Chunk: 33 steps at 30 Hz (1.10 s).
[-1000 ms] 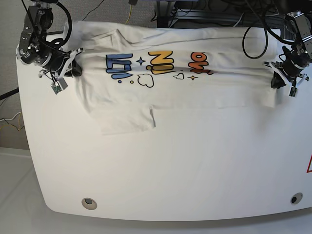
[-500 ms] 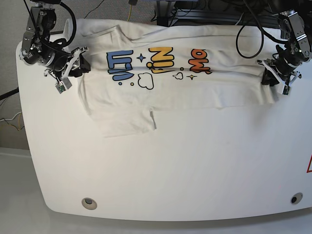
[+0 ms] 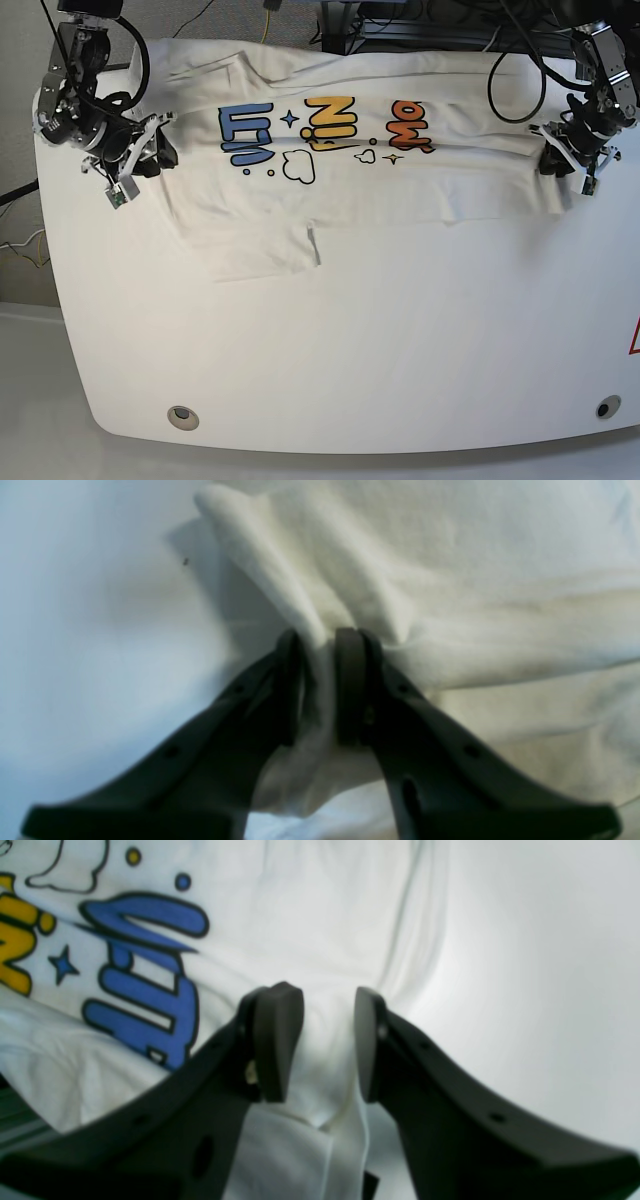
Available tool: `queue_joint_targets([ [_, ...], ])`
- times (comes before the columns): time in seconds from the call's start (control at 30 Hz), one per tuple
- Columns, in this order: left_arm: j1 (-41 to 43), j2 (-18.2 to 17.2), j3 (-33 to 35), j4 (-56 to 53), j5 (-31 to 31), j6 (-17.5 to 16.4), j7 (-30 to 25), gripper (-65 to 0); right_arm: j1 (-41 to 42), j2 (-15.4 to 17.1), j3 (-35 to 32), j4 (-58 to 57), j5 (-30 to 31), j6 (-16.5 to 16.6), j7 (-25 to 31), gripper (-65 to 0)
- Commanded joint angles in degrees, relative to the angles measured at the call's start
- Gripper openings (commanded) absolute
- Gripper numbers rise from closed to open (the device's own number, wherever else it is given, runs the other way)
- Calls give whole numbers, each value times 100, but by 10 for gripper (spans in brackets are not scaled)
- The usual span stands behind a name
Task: Fold the T-shirt properly
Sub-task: 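Drag the held shirt back with both grippers, smoothing it flat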
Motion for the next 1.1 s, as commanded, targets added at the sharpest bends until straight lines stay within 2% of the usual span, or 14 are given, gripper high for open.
queue_joint_targets([
  [0.0,-135,-99,-39,257,11,-8,-5,-542,82,106,51,283,96,30,102,-447],
  [0.17,-205,-99,-39,714,28,-8,197,-542,231,106,51,353,96,21,84,-447],
  [0.53,-539,-125,-48,1576,46,-8,1156,-541,416,80,51,353,79,12,-611,-446],
  [0.83,-706,-160,-48,1910,72,5,2131,-541,178,97,51,353,79,3,-663,-447],
  [0.97,-794,-204,-48,1927,363,5,2571,-541,55,97,51,353,79,3,-663,-452],
  [1.07,-820,-196,-48,1927,530,-3,2703,-541,-41,106,51,353,79,3,-663,-455],
])
